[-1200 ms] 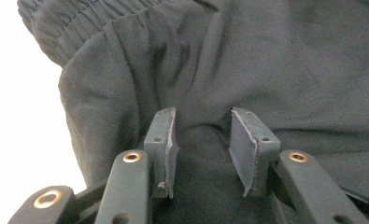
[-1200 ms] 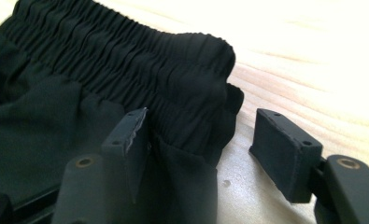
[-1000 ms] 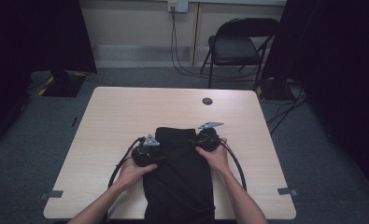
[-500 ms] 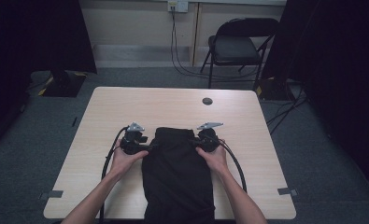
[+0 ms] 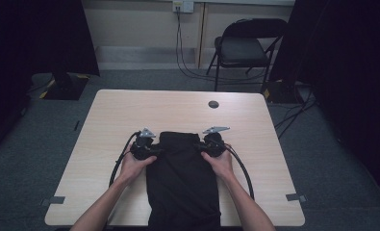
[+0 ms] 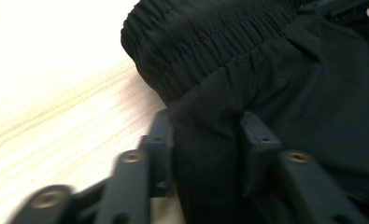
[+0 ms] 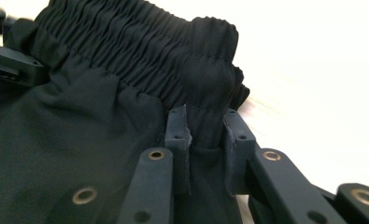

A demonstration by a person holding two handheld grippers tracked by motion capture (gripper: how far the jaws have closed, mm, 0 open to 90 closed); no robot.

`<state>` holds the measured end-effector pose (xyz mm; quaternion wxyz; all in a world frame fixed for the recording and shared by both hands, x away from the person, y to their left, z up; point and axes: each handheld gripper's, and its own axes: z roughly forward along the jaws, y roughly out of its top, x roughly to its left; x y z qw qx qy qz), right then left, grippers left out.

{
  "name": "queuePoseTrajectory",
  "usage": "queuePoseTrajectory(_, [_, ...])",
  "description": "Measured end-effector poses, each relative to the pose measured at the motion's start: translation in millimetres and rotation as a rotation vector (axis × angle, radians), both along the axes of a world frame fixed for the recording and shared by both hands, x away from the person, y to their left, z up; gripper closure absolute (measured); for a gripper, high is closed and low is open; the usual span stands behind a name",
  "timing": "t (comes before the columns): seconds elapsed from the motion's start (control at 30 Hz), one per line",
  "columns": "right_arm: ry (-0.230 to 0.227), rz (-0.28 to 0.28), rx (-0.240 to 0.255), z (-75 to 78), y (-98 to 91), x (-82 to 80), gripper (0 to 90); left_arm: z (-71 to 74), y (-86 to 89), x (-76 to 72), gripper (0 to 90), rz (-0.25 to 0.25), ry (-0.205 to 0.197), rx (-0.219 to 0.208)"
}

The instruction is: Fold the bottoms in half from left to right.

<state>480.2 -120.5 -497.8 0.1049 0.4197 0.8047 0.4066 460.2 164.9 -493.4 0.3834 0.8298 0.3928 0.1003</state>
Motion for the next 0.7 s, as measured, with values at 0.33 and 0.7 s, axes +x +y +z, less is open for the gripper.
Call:
queuePoseTrajectory(0.33, [-0.024,-0.004,0.082,19.6,-0.5,3.3,77.7,23.1,12.7,0.8,87.2,0.005,-0.036,-0.127])
queuePoseTrajectory(0.7, [-0.171,0.013,0.175,100.6,2.3,10.2,77.7,98.3,25.5,14.5,87.2,0.058,-0.212,-0.198])
